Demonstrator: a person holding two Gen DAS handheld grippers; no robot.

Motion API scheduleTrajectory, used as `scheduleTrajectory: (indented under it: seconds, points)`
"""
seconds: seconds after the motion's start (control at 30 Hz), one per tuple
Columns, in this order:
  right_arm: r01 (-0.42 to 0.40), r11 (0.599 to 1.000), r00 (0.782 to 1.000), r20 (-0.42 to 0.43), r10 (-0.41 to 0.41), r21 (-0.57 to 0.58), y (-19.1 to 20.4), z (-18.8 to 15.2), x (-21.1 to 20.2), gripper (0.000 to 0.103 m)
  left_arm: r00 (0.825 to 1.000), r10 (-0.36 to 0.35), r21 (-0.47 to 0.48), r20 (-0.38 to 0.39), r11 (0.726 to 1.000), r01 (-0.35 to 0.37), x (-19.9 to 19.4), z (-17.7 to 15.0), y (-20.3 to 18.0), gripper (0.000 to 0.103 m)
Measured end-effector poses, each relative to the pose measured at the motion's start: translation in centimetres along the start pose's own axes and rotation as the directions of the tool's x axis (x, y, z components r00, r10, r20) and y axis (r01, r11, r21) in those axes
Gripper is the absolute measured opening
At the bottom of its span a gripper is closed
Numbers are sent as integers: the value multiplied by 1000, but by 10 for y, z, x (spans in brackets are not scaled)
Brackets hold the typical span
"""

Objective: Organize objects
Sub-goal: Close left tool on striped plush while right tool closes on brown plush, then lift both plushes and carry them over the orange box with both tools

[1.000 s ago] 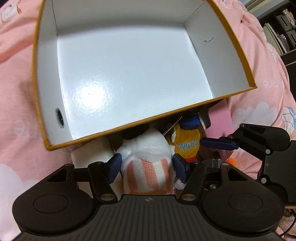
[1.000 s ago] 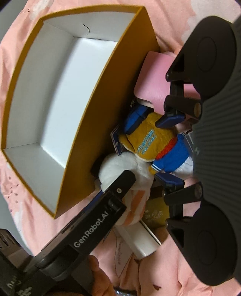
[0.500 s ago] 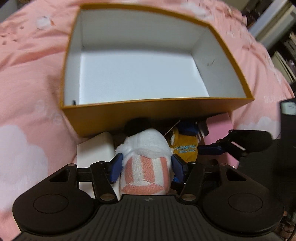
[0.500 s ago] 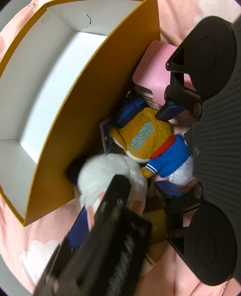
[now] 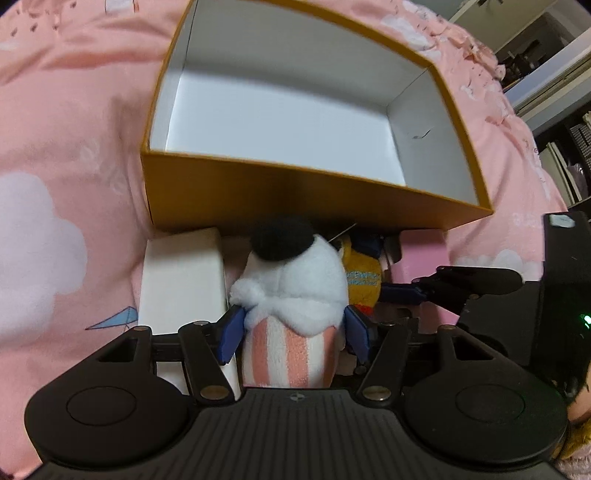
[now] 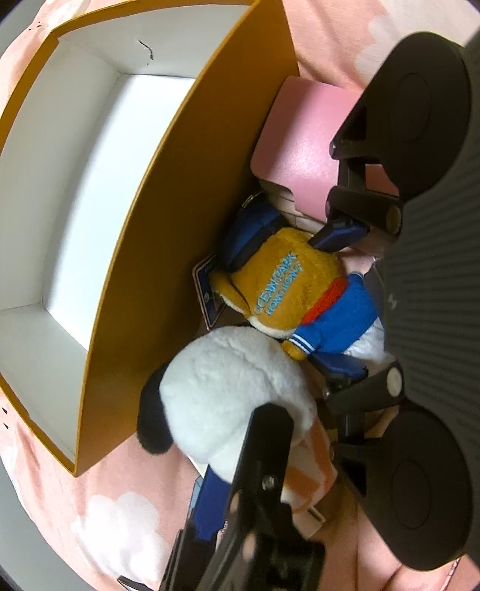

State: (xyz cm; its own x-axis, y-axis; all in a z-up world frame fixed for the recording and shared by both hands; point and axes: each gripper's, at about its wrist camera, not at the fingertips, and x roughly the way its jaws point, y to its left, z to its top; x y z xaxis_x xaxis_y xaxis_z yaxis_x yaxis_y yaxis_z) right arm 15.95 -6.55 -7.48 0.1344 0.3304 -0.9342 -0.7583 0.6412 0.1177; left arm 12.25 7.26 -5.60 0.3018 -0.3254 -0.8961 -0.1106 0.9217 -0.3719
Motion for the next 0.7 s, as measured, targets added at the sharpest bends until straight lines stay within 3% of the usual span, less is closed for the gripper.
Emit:
scheduleTrajectory:
  seconds: [0.13,0.37,0.6,0.7]
  points:
    - [15,1000,1000,-11,-16,-14,2,7,8,65,1000,2,-12,2,1000,-2,1,-5,2,67]
    - [-1,1000,998,56,0,7,-3,12,-9,54,990,13,-22,138,1000,-10,-24,-30,-4,65]
    - [-77,997,983,167,75,2,-5,21,-42,51,951,27,-36,309,999,-16,-63,-55,-7,64]
    - [-113,994,973,204,111,0,24,-14,-51,51,924,42,-55,380,998,-23,-79,-60,-5,64]
